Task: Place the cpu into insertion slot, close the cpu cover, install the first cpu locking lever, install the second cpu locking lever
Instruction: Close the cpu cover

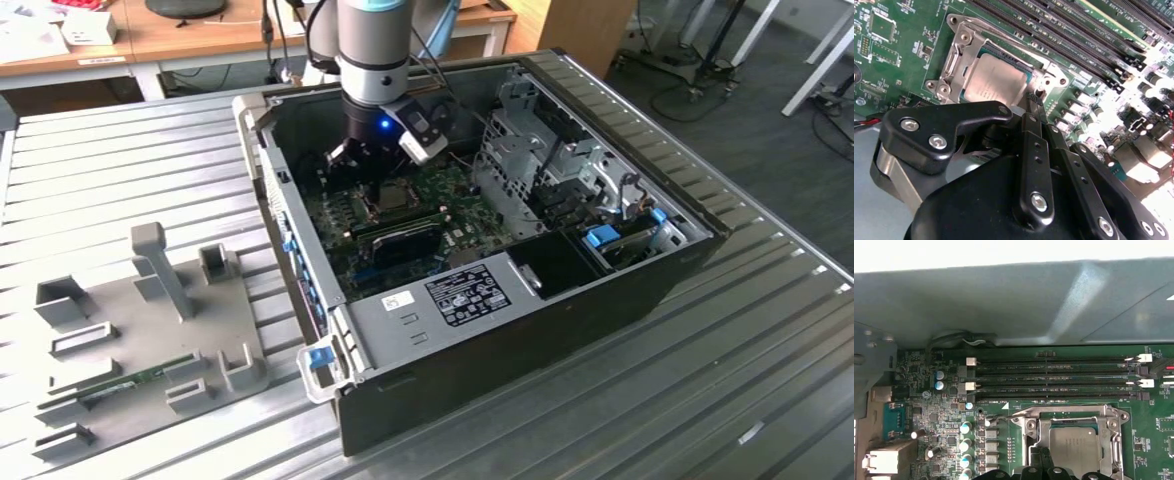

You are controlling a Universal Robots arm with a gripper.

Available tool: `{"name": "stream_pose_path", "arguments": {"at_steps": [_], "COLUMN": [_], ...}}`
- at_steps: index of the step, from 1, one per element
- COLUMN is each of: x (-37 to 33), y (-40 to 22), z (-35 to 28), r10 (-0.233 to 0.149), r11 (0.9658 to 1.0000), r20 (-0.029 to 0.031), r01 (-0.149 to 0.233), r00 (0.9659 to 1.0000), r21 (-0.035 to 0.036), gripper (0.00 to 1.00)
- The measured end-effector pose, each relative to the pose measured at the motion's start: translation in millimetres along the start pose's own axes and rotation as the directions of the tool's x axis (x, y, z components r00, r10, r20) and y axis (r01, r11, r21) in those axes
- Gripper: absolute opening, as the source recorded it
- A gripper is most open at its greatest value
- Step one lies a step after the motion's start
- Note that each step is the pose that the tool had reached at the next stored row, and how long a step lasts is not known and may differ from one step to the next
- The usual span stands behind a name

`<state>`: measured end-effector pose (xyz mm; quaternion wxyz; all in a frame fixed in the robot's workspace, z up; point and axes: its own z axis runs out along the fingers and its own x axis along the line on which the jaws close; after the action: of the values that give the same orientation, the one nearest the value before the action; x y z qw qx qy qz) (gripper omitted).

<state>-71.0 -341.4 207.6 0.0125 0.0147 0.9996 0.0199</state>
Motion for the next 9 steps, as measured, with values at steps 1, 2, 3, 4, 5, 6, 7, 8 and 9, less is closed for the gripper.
{"name": "stream_pose_path", "arguments": {"at_steps": [1,2,3,4,5,6,7,8,9], "x": [0.1,0.1,0.1,0.1,0.1,0.1,0.1,0.1,0.1], "y": [0.0,0.0,-0.1,-0.1,0.0,0.0,0.0,0.0,0.0], "z": [0.2,0.2,0.2,0.2,0.3,0.3,0.3,0.3,0.5], "r10": [0.0,0.0,0.0,0.0,0.0,0.0,0.0,0.0,0.0], "r11": [1.0,1.0,1.0,1.0,1.0,1.0,1.0,1.0,1.0], "r20": [-0.0001,-0.0001,-0.0002,-0.0001,-0.0001,-0.0001,-0.0001,-0.0001,0.0], "r01": [0.0,0.0,0.0,0.0,0.0,0.0,0.0,0.0,0.0], "r00": [1.0,1.0,1.0,1.0,1.0,1.0,1.0,1.0,1.0], "r21": [0.0001,0.0002,0.0002,0.0002,0.0002,0.0002,0.0001,0.0001,0.0], "gripper": [0.11,0.11,0.11,0.11,0.11,0.11,0.11,0.11,0.11]}}
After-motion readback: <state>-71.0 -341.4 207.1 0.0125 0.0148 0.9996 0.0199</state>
